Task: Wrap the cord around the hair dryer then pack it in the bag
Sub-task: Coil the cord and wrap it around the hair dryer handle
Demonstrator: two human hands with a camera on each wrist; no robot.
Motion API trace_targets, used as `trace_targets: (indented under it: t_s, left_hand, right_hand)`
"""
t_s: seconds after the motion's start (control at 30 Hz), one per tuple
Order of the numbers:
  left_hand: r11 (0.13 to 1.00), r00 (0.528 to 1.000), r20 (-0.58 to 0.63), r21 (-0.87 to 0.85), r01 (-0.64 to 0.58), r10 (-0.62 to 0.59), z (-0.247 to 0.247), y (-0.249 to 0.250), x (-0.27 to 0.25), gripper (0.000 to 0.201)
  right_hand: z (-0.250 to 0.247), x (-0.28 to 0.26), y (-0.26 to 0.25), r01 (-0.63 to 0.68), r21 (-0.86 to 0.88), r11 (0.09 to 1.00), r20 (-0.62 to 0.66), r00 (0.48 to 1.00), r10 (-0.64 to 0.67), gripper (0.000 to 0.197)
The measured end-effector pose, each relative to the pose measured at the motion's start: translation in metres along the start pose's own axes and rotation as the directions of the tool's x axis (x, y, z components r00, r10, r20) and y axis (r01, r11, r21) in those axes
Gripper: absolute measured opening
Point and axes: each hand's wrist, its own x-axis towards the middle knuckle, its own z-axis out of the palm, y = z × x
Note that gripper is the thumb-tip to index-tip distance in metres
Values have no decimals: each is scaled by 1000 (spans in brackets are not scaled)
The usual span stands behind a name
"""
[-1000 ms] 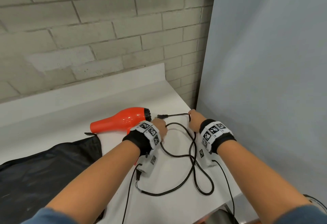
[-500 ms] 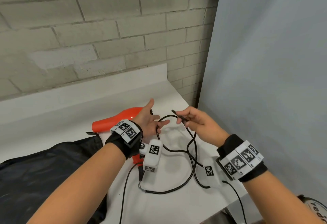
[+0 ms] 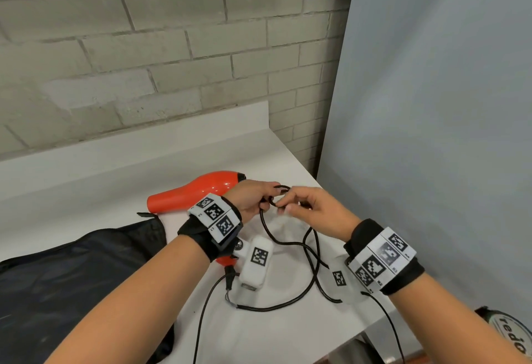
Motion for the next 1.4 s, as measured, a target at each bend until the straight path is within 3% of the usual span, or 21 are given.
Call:
trace_targets:
  t_s: [0.07, 0.1, 0.17, 0.23, 0.33, 0.4, 0.53, 0.6, 0.77, 0.93, 1.07, 1.17, 1.23, 1.3, 1.4]
  left_hand:
    - [997, 997, -24, -27, -71, 70, -3, 1, -1, 27]
    - [994, 995, -27, -45, -97, 96, -5, 2, -2, 28]
    - [988, 991, -3, -72, -135, 135, -7, 3, -5, 28]
    - [984, 987, 24, -94, -154, 157, -8, 5, -9, 29]
    - [981, 983, 1, -63, -183, 184, -9, 6, -15, 29]
    - [974, 974, -40, -11, -226, 225, -12, 4, -14, 28]
    - [909, 936, 9, 237, -343, 351, -13, 4, -15, 23]
    - [885, 915, 84, 235, -402, 394, -10, 6, -19, 23]
    - [903, 930, 197, 246, -353, 310, -9, 8, -28, 21]
    - [867, 926, 59, 332, -370, 373, -10, 1, -21, 33]
    - [852, 930, -39, 417, -317, 365, -17, 0, -19, 36]
    - [834, 914, -81, 448, -322, 397, -19, 0, -19, 28]
    - [869, 921, -72, 365, -333, 383, -19, 1, -20, 27]
    - [901, 932, -15, 262, -345, 361, -18, 5, -23, 30]
    - [911, 932, 64, 200, -362, 356, -16, 10, -29, 30]
  right_hand:
    - [-11, 3, 5, -11, -97, 995, -198, 980, -9, 24]
    - [-17, 6, 9, -75, -221, 972, -220, 975, 25, 27]
    - [-24, 12, 17, -218, -354, 909, -145, 973, 177, 34]
    - [-23, 16, 20, -266, -273, 924, -134, 962, 238, 29]
    - [-21, 17, 18, -214, -145, 966, -312, 936, 160, 24]
    - [-21, 16, 14, -165, -106, 981, -351, 929, 118, 25]
    - [-18, 17, 9, -51, -109, 993, -190, 981, 29, 28]
    - [-16, 19, 7, -49, -95, 994, -132, 991, 37, 32]
    - [-8, 24, 8, -58, -30, 998, -179, 983, 52, 36]
    - [-4, 28, 14, -206, 31, 978, -248, 946, 208, 39]
    - [-13, 28, 17, -225, -105, 969, -197, 960, 202, 30]
    - [-18, 27, 15, -196, -69, 978, -181, 967, 181, 13]
    - [-19, 28, 10, -214, 66, 975, -104, 970, 220, 29]
    - [-19, 28, 6, -283, 166, 945, 84, 959, 272, 42]
    - [-17, 29, 6, -280, 14, 960, 264, 927, 266, 44]
